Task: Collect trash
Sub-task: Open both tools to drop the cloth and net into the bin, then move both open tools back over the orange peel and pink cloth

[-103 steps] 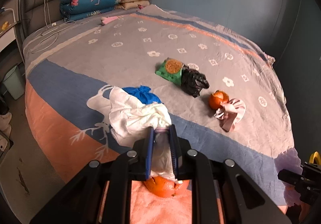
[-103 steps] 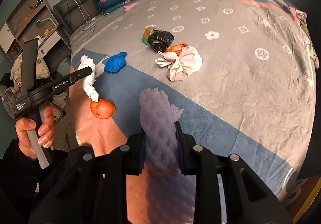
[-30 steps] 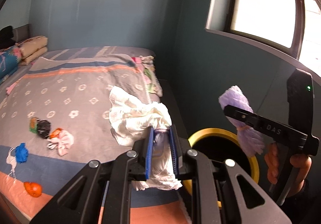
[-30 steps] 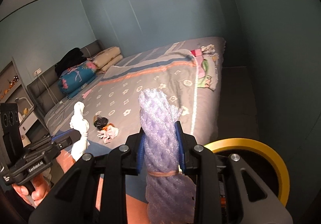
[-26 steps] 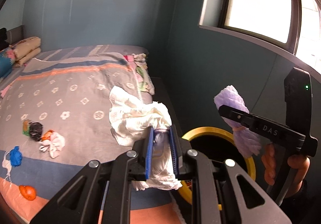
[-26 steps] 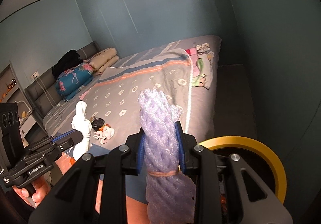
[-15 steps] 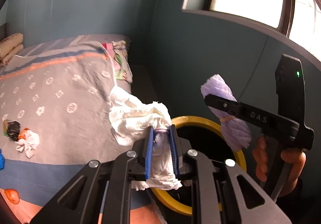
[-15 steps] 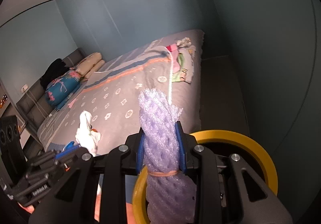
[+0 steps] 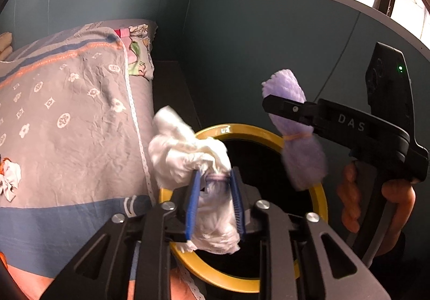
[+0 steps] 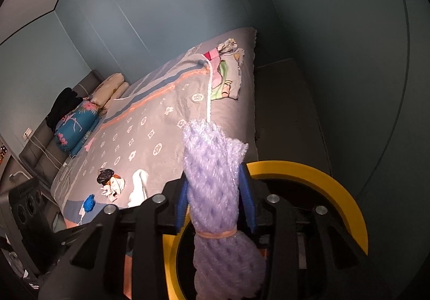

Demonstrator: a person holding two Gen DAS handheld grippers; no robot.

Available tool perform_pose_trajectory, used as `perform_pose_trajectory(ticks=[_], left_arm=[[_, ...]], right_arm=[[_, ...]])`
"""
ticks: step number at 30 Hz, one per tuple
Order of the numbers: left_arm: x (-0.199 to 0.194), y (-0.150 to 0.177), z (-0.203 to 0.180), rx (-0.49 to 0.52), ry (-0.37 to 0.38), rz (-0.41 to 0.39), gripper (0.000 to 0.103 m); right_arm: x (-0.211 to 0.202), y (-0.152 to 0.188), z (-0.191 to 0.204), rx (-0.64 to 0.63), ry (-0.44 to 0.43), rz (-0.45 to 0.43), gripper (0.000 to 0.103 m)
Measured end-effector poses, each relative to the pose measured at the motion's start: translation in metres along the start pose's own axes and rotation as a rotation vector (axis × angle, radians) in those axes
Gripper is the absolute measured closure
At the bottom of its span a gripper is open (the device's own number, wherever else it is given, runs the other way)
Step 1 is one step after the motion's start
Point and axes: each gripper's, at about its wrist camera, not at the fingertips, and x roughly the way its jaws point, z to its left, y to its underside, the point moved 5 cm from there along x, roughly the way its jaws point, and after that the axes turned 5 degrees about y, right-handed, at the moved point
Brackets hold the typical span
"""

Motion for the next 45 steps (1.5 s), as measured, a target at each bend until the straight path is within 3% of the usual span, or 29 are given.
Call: perform_pose_trajectory(ticks=[2, 12, 20, 23, 30, 35, 45], left_arm=[[0.000, 0.001, 0.001, -0.003, 0.005, 0.003, 0.068], [-0.019, 0.005, 0.007, -0.031, -0.002, -0.034, 0.042], [-0.050, -0.003, 0.036, -0.078, -0.085, -0.117, 0.024], [-0.067, -0.003, 0.049, -0.087, -0.133, -0.163, 0.019], [-0.107, 0.000, 0.088, -0.105, -0.267, -0.226, 0.016], [-0.145, 0.007, 0.119, -0.148, -0.345, -0.277, 0.011], [-0.209, 0.038, 0.184, -0.240, -0.513, -0.327, 0.009]], right_arm=[[0.000, 0.000, -0.002, 0.005, 0.004, -0.003, 0.061], [-0.009, -0.001, -0.009, 0.030, 0.036, -0.040, 0.044], [-0.017, -0.005, 0.002, 0.006, 0.029, -0.072, 0.028], [-0.018, -0.008, 0.018, -0.018, 0.000, -0.099, 0.018], [-0.020, -0.012, 0.080, -0.129, -0.081, -0.160, 0.008], [-0.013, -0.013, 0.133, -0.222, -0.113, -0.190, 0.008], [0.010, -0.008, 0.226, -0.354, -0.181, -0.168, 0.008]])
